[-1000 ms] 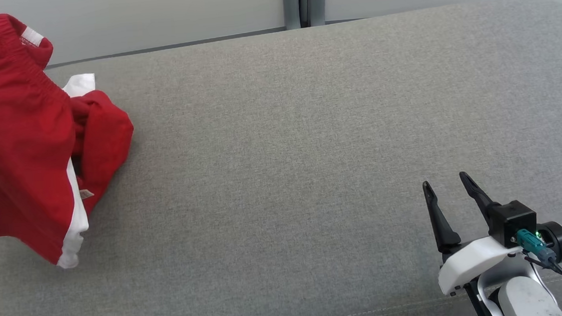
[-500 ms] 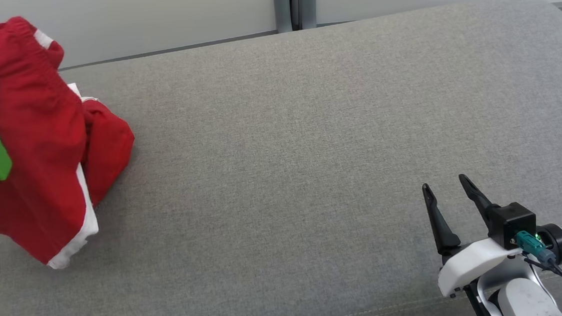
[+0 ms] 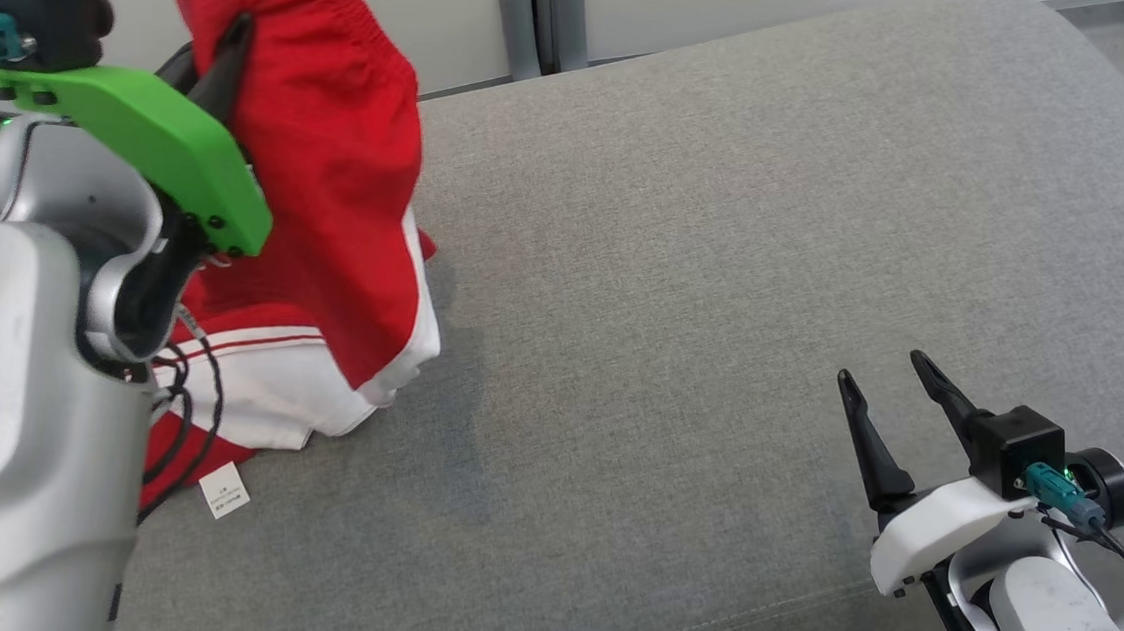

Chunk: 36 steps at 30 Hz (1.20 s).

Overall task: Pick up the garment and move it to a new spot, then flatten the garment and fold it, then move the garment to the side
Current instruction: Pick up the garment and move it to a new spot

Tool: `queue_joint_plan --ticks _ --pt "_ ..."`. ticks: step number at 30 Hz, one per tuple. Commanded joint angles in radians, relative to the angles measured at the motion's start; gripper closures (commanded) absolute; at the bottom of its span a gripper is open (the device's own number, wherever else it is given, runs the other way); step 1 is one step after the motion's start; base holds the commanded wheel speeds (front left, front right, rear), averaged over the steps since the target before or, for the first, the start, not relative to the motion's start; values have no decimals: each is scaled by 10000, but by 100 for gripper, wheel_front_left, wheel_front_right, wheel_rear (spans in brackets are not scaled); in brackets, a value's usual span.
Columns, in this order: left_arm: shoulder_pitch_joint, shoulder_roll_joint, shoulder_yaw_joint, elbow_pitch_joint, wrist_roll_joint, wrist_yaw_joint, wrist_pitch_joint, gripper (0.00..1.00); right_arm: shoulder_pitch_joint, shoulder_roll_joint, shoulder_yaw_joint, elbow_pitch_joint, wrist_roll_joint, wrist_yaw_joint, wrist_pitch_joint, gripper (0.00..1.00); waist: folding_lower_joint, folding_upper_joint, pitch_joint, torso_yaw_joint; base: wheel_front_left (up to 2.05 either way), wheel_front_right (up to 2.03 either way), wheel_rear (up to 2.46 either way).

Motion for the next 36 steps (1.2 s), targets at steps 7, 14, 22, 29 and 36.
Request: queue_joint_plan --ticks 7,14,22,29,36 --pt "-248 -1412 -717 1090 194 78 -725 100 -138 -19 197 65 141 -1 -77 0 0 -1 158 -876 0 0 0" --pt "104 -2521 -1257 2785 364 56 -2092 100 -555 -17 608 139 337 1 -157 0 0 -1 868 -1875 0 0 0" --pt "-264 -2971 -1924 4803 569 -17 -3469 100 -1063 -11 1043 312 567 1 -345 0 0 -1 1769 -2949 0 0 0" --pt "-648 -3057 -2862 5966 290 -75 -4191 100 -1440 -11 1386 501 834 1 -502 0 0 -1 2251 -3454 0 0 0" --pt "-707 -3057 -3963 6018 -290 178 -4577 62 -1623 -13 1553 658 984 -1 -559 0 0 -1 2390 -3493 0 0 0"
